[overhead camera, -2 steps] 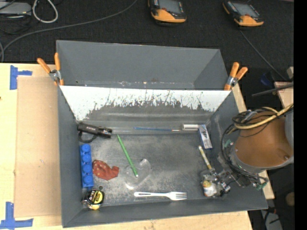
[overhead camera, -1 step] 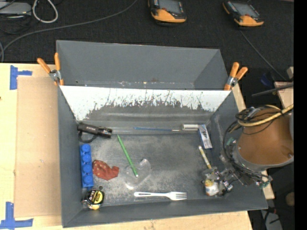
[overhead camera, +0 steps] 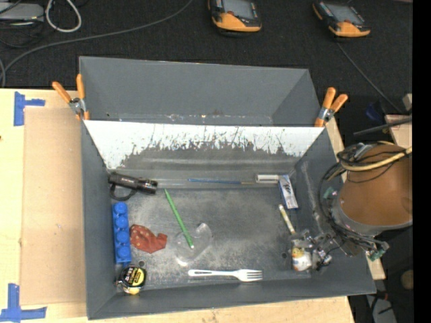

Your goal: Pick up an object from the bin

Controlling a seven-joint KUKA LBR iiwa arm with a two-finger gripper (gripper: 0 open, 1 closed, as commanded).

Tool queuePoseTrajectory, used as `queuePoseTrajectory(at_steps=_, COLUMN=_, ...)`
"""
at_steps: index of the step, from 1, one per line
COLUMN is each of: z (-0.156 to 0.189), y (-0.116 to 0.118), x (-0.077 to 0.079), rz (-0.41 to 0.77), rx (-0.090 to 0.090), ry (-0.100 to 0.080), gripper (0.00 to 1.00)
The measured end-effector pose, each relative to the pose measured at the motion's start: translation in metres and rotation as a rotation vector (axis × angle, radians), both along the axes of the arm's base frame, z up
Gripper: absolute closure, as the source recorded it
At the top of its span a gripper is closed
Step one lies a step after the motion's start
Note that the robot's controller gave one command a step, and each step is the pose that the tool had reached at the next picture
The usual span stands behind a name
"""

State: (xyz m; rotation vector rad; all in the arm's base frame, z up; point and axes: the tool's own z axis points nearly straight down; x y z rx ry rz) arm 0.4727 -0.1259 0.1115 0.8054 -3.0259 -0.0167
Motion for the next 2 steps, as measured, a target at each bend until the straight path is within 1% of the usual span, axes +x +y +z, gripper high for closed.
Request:
queuePoseTrajectory(at_steps=1, z=0.018, y=0.0, x=0.0, rz=-0.001, rx=0.0, ry=0.0, gripper=1.0)
queuePoseTrajectory(at_steps=2, z=0.051, y=0.001, x=0.0, rz=-0.002, rx=0.002, ry=0.001, gripper=1.0)
